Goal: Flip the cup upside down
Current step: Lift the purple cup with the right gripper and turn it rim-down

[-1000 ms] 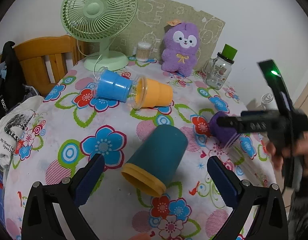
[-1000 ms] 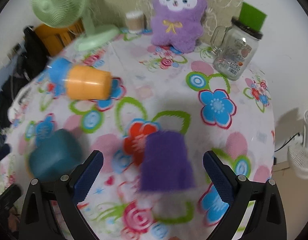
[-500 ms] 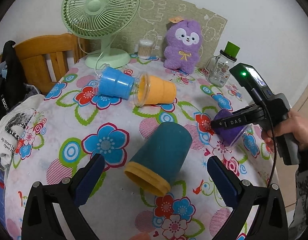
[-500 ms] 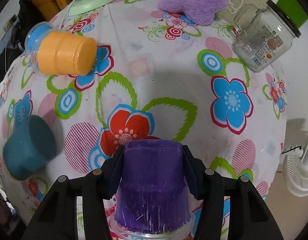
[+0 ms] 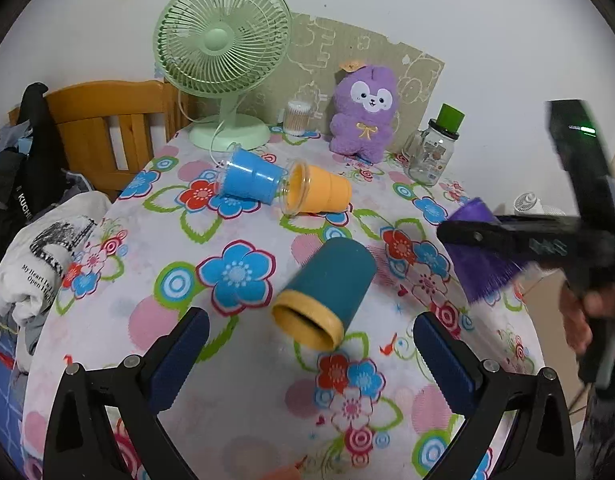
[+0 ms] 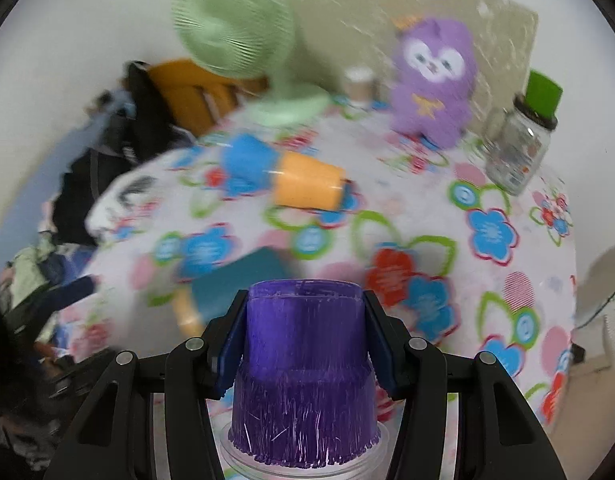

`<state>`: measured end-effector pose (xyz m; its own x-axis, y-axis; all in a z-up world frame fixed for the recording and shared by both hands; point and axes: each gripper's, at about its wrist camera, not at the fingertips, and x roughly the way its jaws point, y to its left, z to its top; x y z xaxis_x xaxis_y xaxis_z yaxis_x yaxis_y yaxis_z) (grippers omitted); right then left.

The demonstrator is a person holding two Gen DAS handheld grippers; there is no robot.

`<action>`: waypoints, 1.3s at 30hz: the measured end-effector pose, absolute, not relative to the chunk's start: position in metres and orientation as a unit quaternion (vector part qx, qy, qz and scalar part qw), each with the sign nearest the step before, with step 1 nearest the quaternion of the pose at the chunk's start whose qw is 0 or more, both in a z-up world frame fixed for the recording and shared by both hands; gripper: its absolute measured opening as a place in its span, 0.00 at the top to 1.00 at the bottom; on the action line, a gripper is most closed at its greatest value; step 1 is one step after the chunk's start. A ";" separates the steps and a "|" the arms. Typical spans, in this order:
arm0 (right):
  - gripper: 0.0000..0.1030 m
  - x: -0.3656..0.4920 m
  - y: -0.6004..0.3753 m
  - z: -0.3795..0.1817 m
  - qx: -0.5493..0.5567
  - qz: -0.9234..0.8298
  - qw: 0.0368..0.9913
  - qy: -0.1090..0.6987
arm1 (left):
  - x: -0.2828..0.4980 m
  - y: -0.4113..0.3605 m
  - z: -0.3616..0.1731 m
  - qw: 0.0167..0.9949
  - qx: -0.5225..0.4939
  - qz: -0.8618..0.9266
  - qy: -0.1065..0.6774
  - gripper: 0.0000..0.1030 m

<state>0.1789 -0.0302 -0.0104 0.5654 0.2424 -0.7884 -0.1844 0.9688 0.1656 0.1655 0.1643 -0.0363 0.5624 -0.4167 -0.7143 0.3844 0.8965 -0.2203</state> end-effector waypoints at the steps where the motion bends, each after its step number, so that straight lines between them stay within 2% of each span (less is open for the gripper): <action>1: 0.45 0.168 -0.021 -0.007 0.036 0.129 0.887 0.442 | 0.162 0.167 -0.036 0.884 -0.020 -0.227 0.408 0.00; 6: 0.45 0.122 0.015 -0.007 0.043 0.156 0.900 0.405 | 0.141 0.187 -0.034 0.886 -0.025 -0.224 0.405 0.00; 13: 0.45 0.123 0.036 -0.041 0.067 0.151 0.905 0.392 | 0.123 0.212 -0.039 0.887 -0.034 -0.207 0.411 0.00; 17: 0.45 0.117 0.043 -0.054 0.096 0.172 0.930 0.309 | 0.118 0.226 -0.041 0.890 -0.043 -0.193 0.410 0.00; 19: 0.45 0.114 0.046 -0.063 0.105 0.171 0.934 0.296 | 0.118 0.232 -0.041 0.891 -0.046 -0.188 0.412 0.00; 30: 0.45 0.073 0.032 -0.106 0.122 0.156 0.929 0.312 | 0.117 0.235 -0.051 0.887 -0.045 -0.190 0.419 0.00; 37: 0.45 0.090 0.018 -0.079 0.125 0.123 0.949 0.264 | 0.117 0.226 -0.053 0.881 -0.049 -0.201 0.425 0.00; 39: 0.45 0.110 0.025 -0.084 0.118 0.117 0.948 0.271 | 0.115 0.224 -0.052 0.881 -0.049 -0.204 0.423 0.00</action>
<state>0.1097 0.0255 -0.0844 0.8254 0.2865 -0.4864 -0.1582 0.9445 0.2879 0.1154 0.2239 -0.0522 0.5585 -0.4003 -0.7265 0.3174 0.9123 -0.2587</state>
